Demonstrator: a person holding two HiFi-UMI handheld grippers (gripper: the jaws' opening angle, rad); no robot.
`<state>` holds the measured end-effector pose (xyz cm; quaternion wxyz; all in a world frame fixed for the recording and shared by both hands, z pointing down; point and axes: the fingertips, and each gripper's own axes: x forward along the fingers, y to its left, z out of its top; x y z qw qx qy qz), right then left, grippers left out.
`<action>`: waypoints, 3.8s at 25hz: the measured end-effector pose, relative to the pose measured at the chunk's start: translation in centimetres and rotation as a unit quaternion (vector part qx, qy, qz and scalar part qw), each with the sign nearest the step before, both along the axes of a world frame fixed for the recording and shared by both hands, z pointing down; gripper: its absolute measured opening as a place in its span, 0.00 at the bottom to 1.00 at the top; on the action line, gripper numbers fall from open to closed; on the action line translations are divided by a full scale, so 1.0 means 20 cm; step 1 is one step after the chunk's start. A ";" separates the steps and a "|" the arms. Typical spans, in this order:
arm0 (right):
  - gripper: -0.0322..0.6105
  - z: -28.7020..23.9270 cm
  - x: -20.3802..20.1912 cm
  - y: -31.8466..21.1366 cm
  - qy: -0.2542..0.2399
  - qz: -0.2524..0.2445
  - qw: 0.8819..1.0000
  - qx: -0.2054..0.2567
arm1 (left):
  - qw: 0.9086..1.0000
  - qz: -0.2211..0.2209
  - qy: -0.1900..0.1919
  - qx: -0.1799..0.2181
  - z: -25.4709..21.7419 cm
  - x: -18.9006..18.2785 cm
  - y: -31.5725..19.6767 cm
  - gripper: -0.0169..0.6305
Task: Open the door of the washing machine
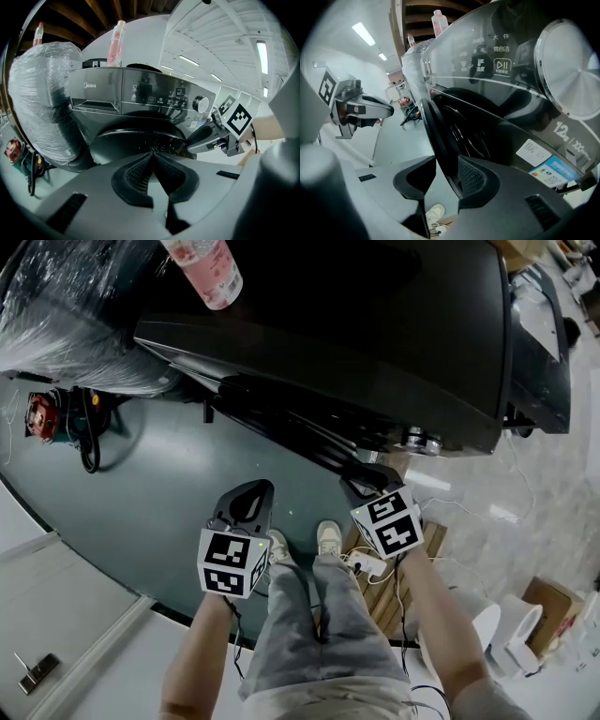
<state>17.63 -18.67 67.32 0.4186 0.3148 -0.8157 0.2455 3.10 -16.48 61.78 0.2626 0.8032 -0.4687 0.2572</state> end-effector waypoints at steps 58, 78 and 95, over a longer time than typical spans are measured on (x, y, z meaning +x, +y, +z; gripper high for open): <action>0.29 0.17 -1.80 1.10 -0.052 0.207 0.960 -0.181 | 0.954 -0.292 -0.008 -0.066 0.11 -1.70 1.20 0.06; 0.27 0.18 -2.31 0.98 -0.069 0.227 0.953 -0.186 | 0.901 -0.427 -0.051 -0.051 0.02 -2.25 1.49 0.06; 0.14 0.24 -2.44 0.77 -0.068 0.175 0.965 -0.186 | 0.871 -0.489 -0.029 -0.039 -0.07 -2.43 1.60 0.06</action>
